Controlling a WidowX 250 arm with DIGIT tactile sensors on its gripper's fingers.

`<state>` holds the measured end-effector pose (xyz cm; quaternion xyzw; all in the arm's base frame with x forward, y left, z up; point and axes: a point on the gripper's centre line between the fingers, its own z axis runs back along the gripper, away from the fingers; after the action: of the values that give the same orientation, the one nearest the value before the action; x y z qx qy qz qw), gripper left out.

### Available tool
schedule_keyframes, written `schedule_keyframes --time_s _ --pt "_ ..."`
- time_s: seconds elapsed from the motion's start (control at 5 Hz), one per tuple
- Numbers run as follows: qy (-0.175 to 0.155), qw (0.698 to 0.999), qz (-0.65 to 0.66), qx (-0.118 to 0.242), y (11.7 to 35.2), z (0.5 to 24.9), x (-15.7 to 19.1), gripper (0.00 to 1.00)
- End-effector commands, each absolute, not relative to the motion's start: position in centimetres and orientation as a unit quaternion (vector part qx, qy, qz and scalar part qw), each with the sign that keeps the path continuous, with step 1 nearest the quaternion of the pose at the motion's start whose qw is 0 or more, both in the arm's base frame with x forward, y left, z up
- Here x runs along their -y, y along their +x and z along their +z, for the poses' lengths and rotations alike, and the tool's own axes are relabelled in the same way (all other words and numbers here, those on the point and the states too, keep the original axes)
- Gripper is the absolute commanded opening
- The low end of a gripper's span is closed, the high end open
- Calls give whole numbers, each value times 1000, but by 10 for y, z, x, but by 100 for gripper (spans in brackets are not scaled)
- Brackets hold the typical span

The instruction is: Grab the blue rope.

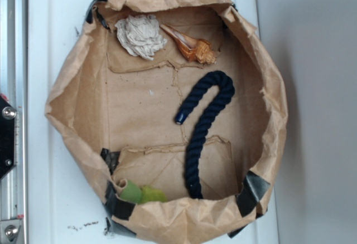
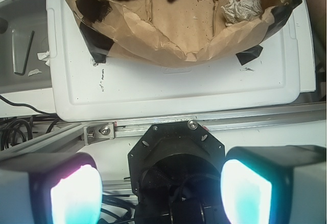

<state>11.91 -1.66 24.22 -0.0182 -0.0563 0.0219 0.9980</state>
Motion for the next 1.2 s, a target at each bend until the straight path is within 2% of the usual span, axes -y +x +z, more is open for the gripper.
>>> schedule_keyframes --time_s 0.0,0.2,0.4,0.6,0.8,1.0 --pt "-18 998 22 56 119 242 17 100" --pt "-33 994 61 83 149 236 24 100" --pt "-45 991 114 60 182 228 25 100" --pt "-69 978 175 86 224 222 23 100" --pt "-116 957 238 118 264 208 14 100" --pt "-115 943 276 142 277 194 1 100"
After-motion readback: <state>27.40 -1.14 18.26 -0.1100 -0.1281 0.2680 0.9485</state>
